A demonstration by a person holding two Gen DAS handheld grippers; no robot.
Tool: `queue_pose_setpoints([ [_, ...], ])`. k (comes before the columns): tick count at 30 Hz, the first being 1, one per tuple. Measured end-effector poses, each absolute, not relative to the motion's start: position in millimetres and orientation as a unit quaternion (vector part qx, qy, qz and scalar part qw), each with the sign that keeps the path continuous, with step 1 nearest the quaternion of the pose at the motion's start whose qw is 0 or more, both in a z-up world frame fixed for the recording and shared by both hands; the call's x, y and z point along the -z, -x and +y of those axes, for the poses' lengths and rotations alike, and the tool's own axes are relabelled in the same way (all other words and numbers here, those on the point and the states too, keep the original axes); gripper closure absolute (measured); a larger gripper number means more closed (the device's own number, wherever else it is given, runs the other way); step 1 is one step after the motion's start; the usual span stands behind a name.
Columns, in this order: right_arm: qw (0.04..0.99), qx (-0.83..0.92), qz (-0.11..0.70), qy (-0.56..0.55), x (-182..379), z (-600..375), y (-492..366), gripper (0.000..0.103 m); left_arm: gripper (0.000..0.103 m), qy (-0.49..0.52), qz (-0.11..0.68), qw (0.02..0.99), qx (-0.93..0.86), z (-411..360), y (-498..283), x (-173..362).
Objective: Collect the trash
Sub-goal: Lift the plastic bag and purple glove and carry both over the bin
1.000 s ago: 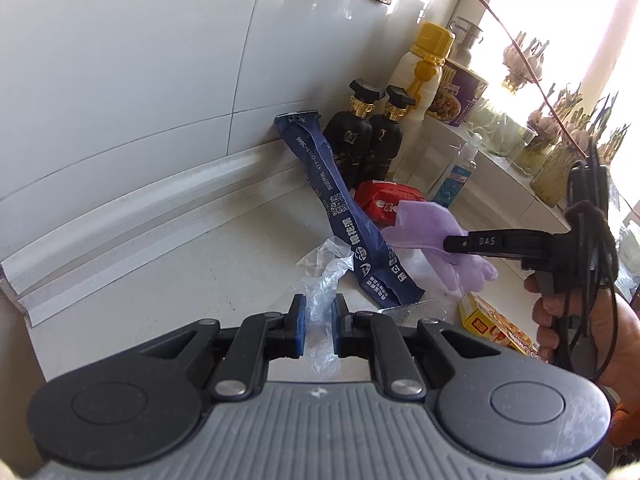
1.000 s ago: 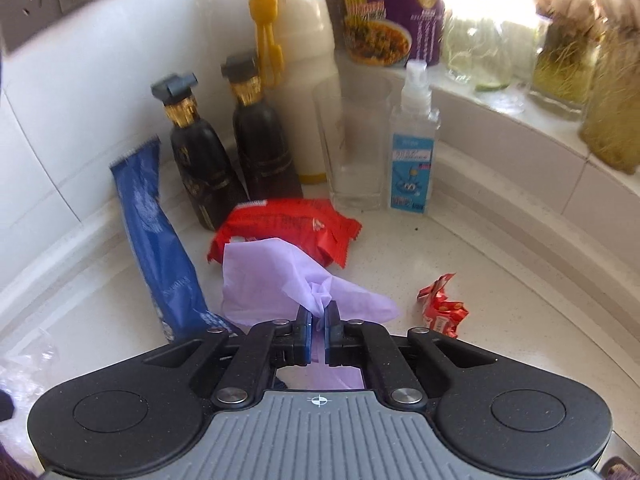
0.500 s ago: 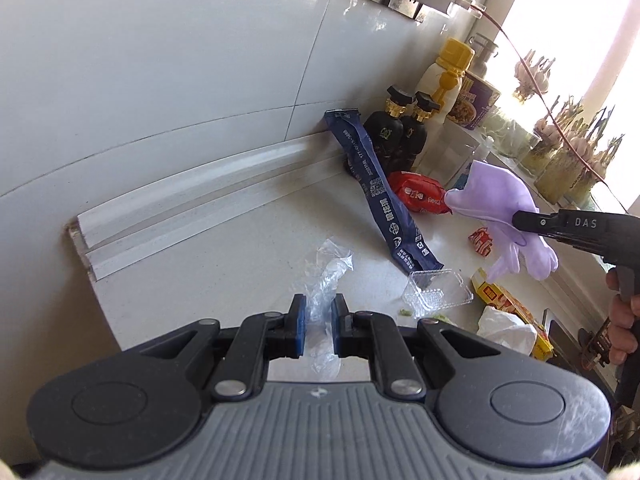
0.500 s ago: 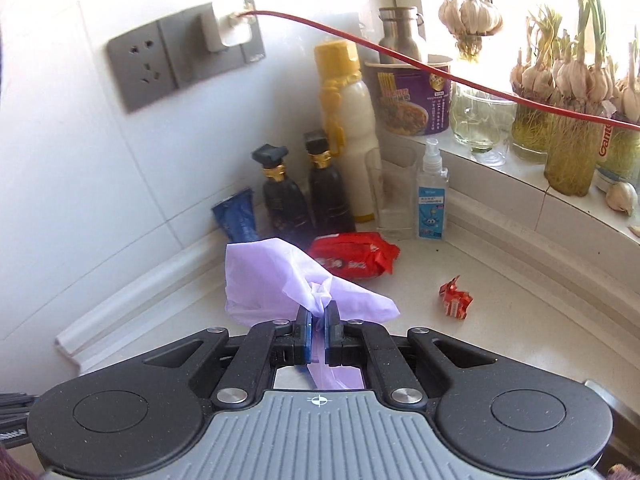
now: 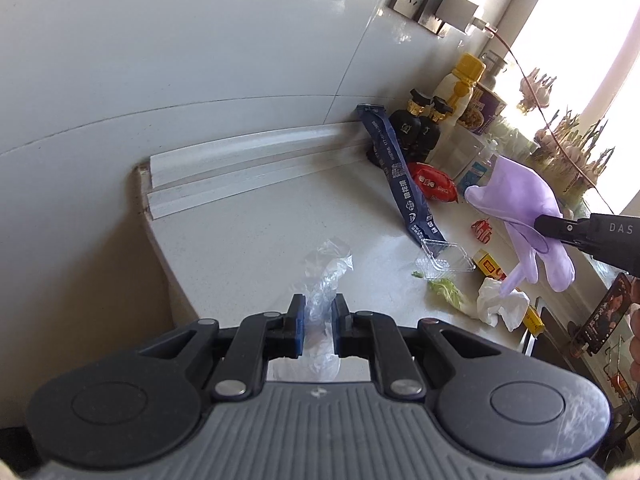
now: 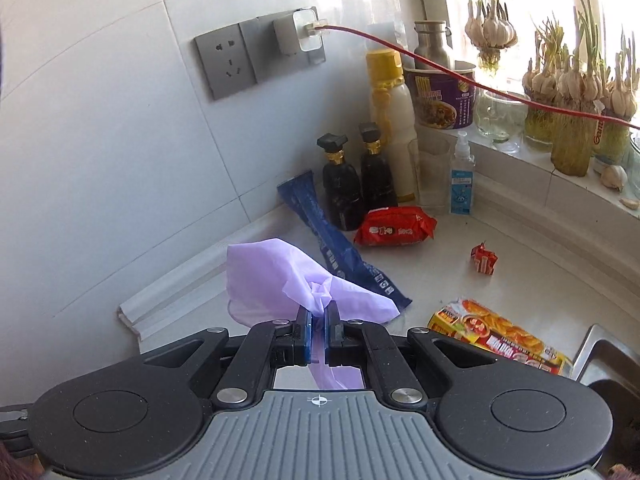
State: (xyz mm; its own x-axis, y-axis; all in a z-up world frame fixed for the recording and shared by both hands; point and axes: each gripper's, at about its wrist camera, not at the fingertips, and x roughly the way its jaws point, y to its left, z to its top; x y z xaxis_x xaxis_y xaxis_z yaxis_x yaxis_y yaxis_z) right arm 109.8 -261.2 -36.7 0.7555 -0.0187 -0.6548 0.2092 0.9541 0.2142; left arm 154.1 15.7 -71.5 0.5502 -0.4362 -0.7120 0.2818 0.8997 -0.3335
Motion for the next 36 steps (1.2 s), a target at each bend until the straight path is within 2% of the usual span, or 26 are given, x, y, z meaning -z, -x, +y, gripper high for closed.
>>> queue_pose_setpoints([
  [13, 0.910, 0.038, 0.393, -0.129, 58, -226, -90, 0.099, 0.091, 0.128, 0.447, 0.875, 0.136, 64, -129, 93],
  [36, 0.874, -0.088, 0.473, -0.067, 109, -111, -114, 0.099, 0.091, 0.183, 0.477, 0.859, 0.025, 148, -104, 133],
])
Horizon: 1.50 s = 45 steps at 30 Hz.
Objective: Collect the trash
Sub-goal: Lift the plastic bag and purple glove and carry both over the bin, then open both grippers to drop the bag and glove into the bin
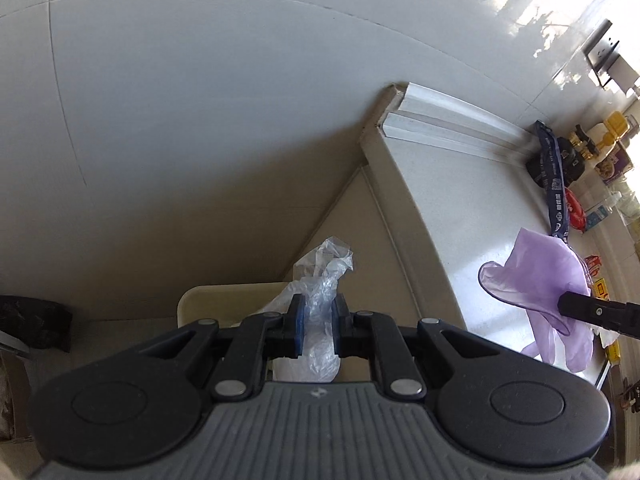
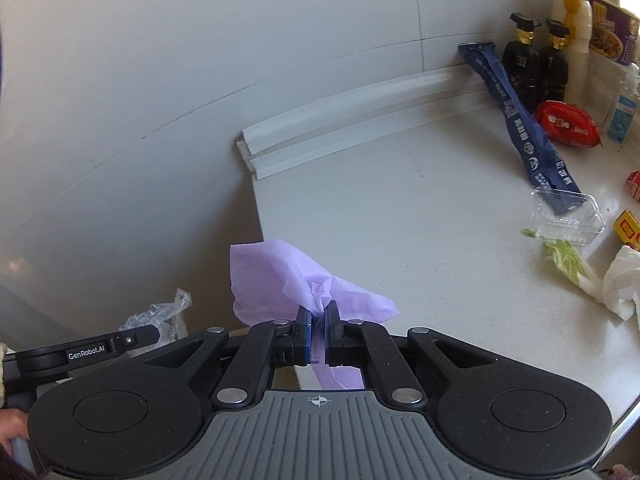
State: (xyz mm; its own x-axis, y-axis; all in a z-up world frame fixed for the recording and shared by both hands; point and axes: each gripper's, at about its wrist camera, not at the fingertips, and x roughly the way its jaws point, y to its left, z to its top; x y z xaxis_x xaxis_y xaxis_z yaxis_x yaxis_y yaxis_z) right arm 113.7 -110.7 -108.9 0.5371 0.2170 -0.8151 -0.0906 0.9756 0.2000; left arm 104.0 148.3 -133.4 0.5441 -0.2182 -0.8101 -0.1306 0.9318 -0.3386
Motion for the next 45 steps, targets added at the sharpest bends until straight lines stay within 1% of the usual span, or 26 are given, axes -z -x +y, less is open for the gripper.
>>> queue_pose_setpoints([
  [7, 0.857, -0.131, 0.495, -0.050, 125, -74, -124, 0.099, 0.091, 0.198, 0.489, 0.850, 0.002, 162, -101, 151],
  [16, 0.819, -0.181, 0.544, -0.030, 169, -20, -140, 0.099, 0.091, 0.209, 0.516, 0.830, -0.015, 167, -105, 189],
  [28, 0.790, -0.185, 0.585, 0.002, 227, 18, -166, 0.099, 0.091, 0.216, 0.534, 0.817, -0.038, 173, -114, 232],
  [35, 0.784, -0.179, 0.595, 0.013, 245, 31, -173, 0.098, 0.088, 0.220, 0.542, 0.809, -0.054, 177, -118, 251],
  [36, 0.784, -0.181, 0.594, 0.014, 247, 33, -173, 0.094, 0.087, 0.220, 0.543, 0.809, -0.054, 176, -119, 254],
  [37, 0.784, -0.184, 0.592, 0.014, 247, 34, -174, 0.090, 0.080, 0.220, 0.544, 0.808, -0.056, 176, -119, 255],
  [38, 0.786, -0.181, 0.590, 0.014, 248, 34, -173, 0.090, 0.073, 0.219, 0.544, 0.808, -0.058, 177, -119, 257],
  [40, 0.783, -0.174, 0.597, 0.013, 249, 32, -168, 0.086, 0.064, 0.215, 0.548, 0.806, -0.062, 177, -120, 260],
  [41, 0.780, -0.171, 0.602, 0.010, 250, 36, -169, 0.086, 0.060, 0.214, 0.550, 0.805, -0.063, 177, -119, 261],
  [42, 0.778, -0.169, 0.605, 0.007, 251, 35, -169, 0.082, 0.057, 0.213, 0.552, 0.804, -0.063, 177, -120, 263],
  [43, 0.777, -0.168, 0.607, 0.006, 251, 35, -169, 0.078, 0.052, 0.213, 0.554, 0.802, -0.063, 178, -120, 264],
  [44, 0.777, -0.166, 0.607, 0.007, 252, 35, -172, 0.076, 0.048, 0.213, 0.557, 0.800, -0.064, 177, -122, 266],
  [45, 0.778, -0.165, 0.607, 0.007, 254, 35, -175, 0.072, 0.046, 0.213, 0.559, 0.799, -0.065, 177, -123, 268],
])
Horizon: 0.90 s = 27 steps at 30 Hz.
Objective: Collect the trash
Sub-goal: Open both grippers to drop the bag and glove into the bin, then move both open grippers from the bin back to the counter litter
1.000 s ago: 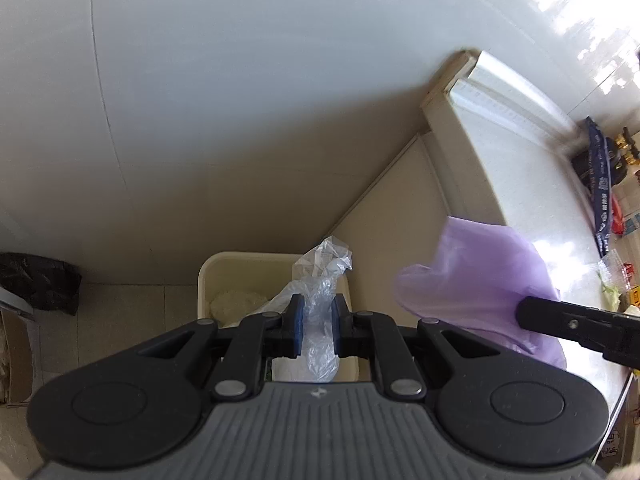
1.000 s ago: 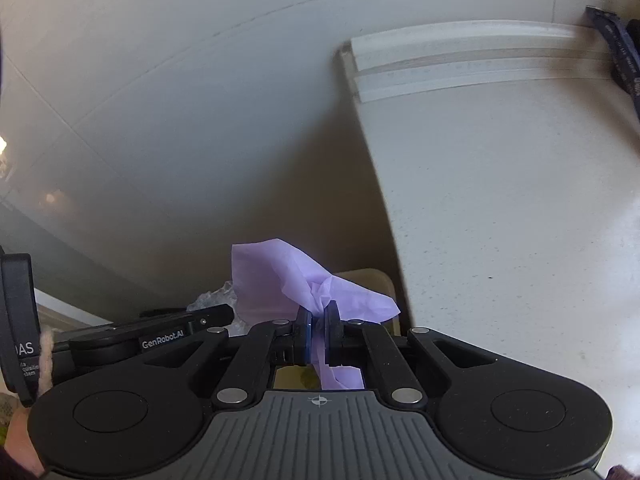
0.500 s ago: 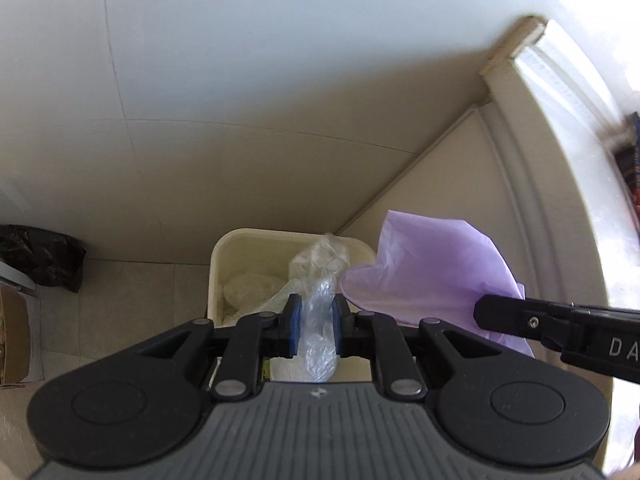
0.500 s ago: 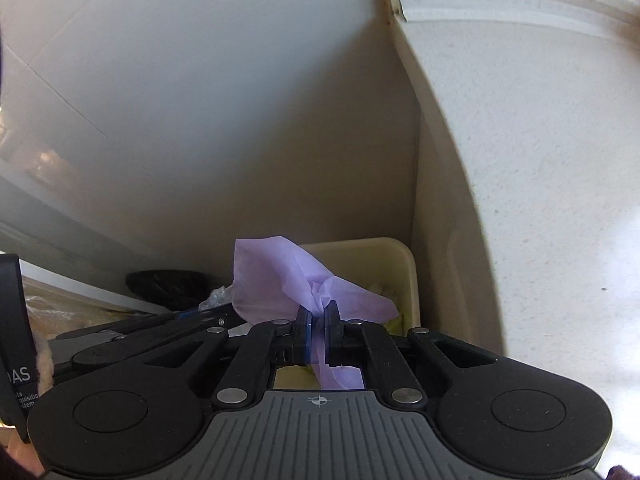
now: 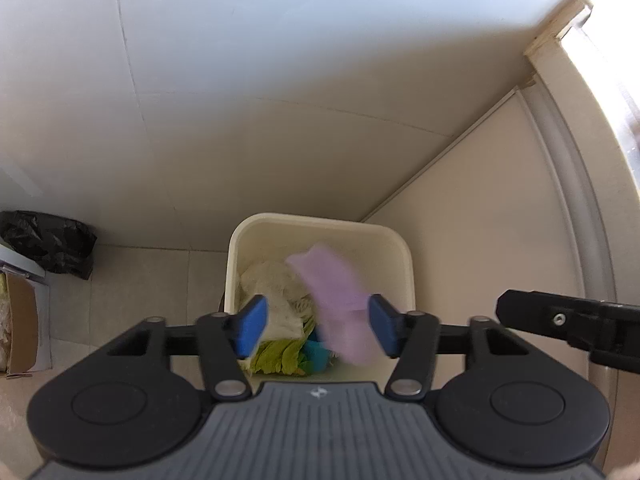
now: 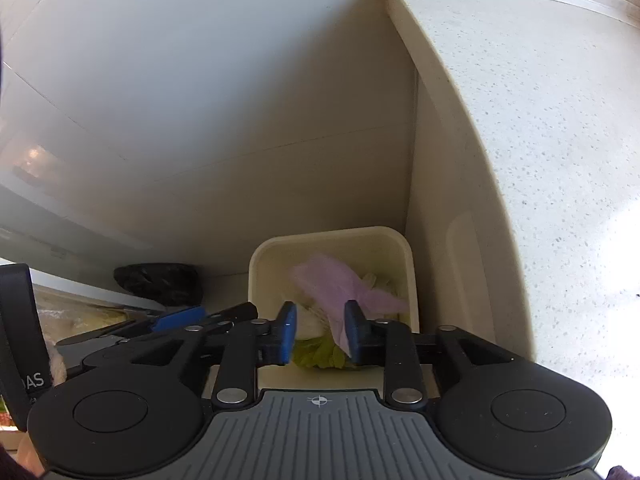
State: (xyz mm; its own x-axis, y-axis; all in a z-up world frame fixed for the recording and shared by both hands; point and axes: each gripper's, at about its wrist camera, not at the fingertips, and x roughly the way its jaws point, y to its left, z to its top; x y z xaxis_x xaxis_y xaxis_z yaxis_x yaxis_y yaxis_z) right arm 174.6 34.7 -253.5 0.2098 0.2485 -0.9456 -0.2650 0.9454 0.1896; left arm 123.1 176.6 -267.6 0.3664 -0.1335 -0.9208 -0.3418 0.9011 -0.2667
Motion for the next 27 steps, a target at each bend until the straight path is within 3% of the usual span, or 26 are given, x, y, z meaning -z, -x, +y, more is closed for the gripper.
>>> queue_pose_setpoints([
  [21, 0.782, -0.173, 0.599, 0.001, 247, 35, -178, 0.052, 0.027, 0.200, 0.570, 0.794, -0.067, 174, -125, 267],
  [24, 0.783, -0.180, 0.595, -0.001, 243, 35, -177, 0.050, 0.018, 0.202, 0.573, 0.791, -0.068, 175, -125, 266],
  [27, 0.787, -0.191, 0.587, -0.001, 231, 36, -175, 0.040, 0.010, 0.200, 0.578, 0.788, -0.074, 175, -124, 260],
])
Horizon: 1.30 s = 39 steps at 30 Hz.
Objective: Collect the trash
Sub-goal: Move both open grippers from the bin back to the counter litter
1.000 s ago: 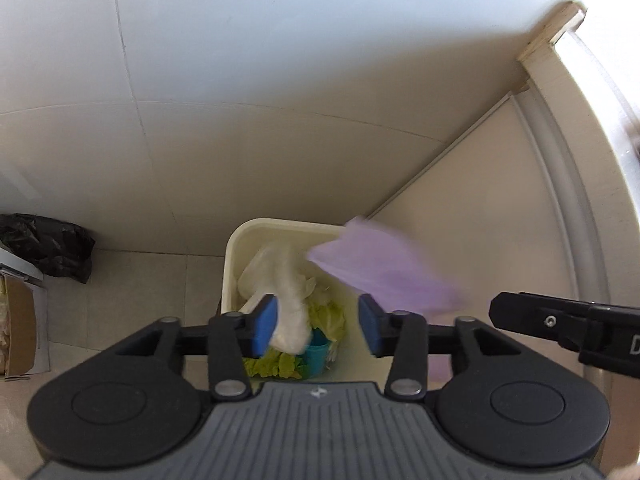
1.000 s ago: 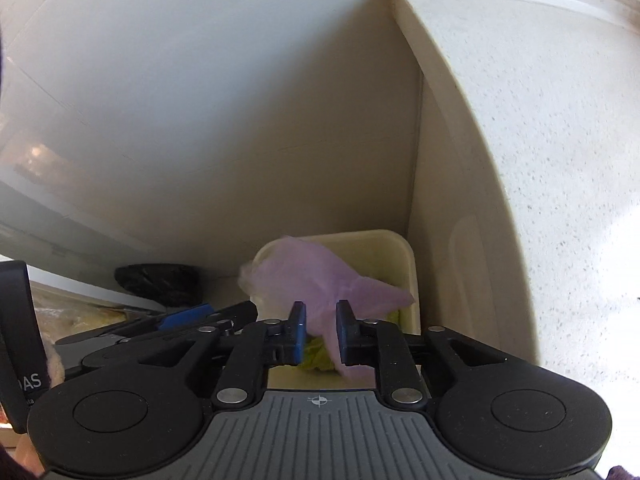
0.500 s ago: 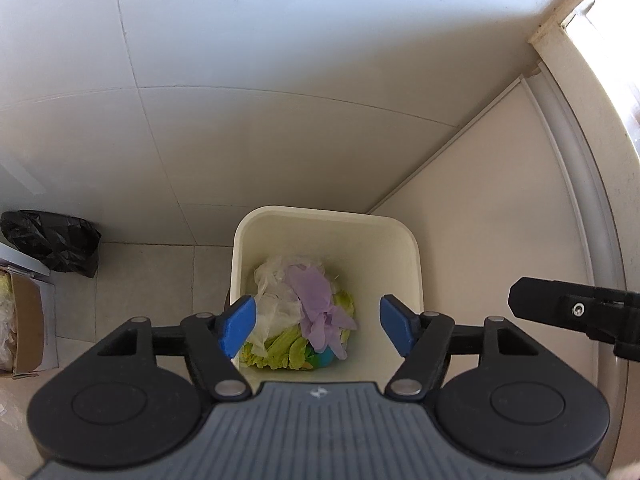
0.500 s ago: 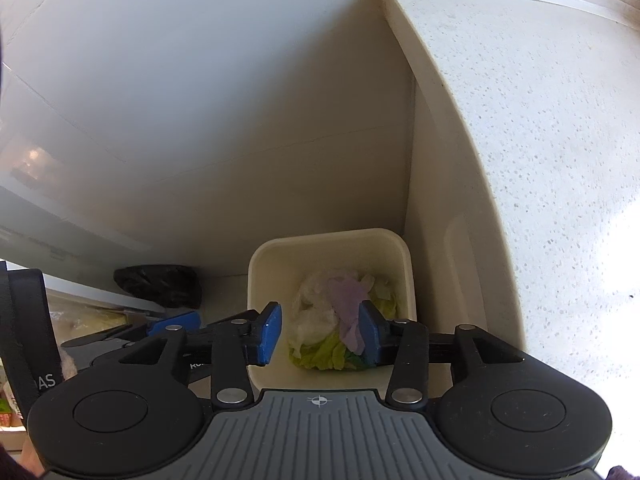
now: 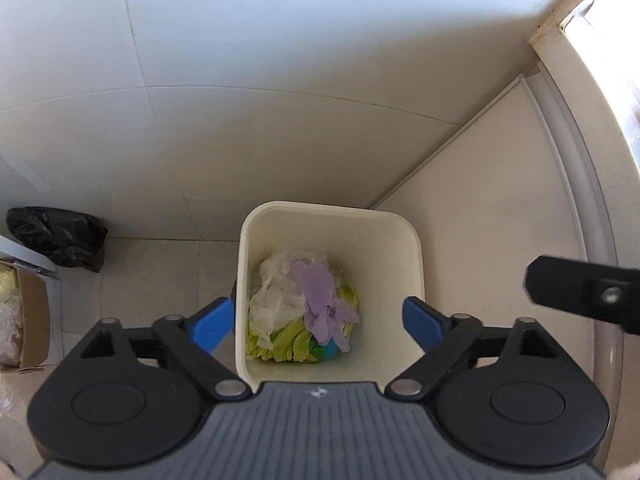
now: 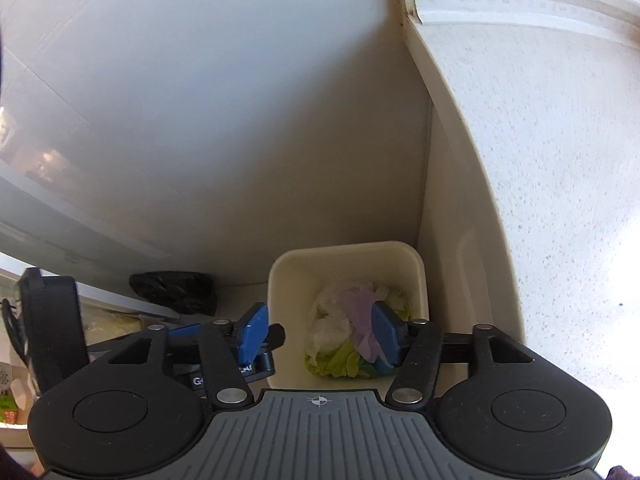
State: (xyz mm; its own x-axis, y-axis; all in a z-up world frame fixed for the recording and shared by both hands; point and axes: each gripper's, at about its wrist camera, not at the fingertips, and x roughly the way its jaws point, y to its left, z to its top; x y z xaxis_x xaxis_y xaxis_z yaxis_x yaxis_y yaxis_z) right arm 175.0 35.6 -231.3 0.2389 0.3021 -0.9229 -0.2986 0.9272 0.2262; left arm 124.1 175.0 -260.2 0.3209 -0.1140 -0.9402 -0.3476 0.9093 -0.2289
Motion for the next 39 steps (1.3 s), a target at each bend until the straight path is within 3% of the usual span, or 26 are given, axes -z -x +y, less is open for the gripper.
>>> queue_pose_setpoints([
  [4, 0.802, -0.208, 0.560, 0.001, 206, 32, -169, 0.027, 0.006, 0.189, 0.576, 0.791, -0.078, 174, -124, 248],
  [12, 0.846, -0.206, 0.490, 0.047, 150, -7, -151, 0.014, 0.001, 0.160, 0.545, 0.820, -0.070, 160, -125, 207],
  [25, 0.897, -0.094, 0.428, 0.066, 102, -123, -122, 0.010, 0.001, 0.107, 0.493, 0.863, 0.010, 79, -138, 140],
  [39, 0.909, 0.003, 0.407, 0.090, 97, -223, -83, 0.009, 0.001, 0.024, 0.480, 0.866, 0.138, -35, -152, 128],
])
